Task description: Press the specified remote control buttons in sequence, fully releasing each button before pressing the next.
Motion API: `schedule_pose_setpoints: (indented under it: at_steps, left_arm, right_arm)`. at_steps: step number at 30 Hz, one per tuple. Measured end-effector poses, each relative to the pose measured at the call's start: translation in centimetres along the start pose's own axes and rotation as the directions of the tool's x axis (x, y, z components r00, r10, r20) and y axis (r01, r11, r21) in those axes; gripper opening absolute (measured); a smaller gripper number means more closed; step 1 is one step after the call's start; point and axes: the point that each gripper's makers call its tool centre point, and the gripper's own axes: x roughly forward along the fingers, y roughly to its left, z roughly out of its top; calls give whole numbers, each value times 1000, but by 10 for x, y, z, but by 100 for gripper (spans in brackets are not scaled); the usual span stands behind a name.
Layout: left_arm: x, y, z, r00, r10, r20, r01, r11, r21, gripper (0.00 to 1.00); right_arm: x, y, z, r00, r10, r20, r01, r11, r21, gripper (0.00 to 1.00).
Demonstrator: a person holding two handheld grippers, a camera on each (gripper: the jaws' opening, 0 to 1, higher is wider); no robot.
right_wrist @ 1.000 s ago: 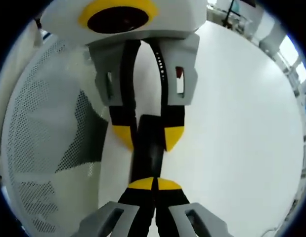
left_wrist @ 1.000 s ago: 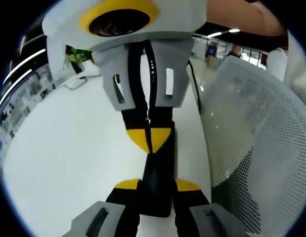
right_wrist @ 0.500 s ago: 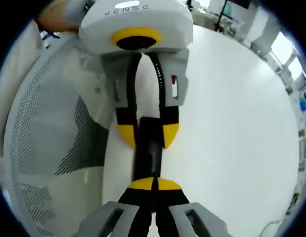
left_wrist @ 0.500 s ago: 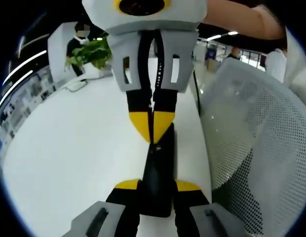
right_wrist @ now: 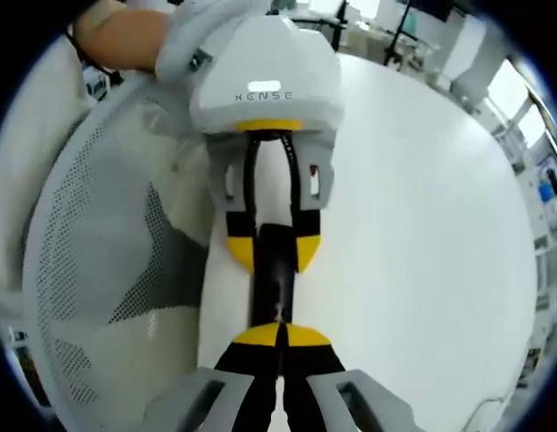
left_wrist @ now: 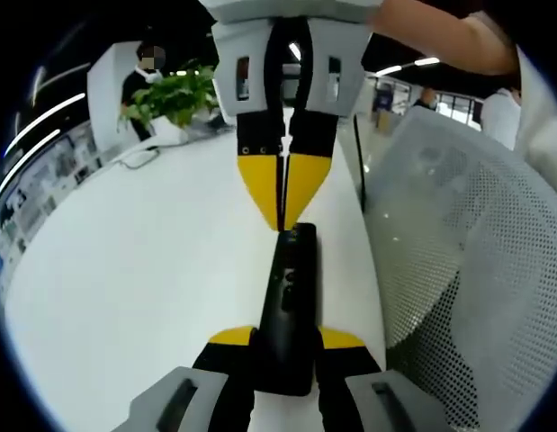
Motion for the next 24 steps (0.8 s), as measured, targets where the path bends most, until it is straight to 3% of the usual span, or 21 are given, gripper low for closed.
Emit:
schedule_pose_setpoints:
  at_steps: [12,24]
  left_arm:
    - [0,-1,-1,1000,-2,5,2,1000,0,24]
    - [0,-2,-2,1000,-1,7,1,1000,-1,24]
  right_arm:
    - [-4,0,4,1000,-10,-8,11,999,49,0]
    - [22,4,3,1000,1,3,-1,996,85,0]
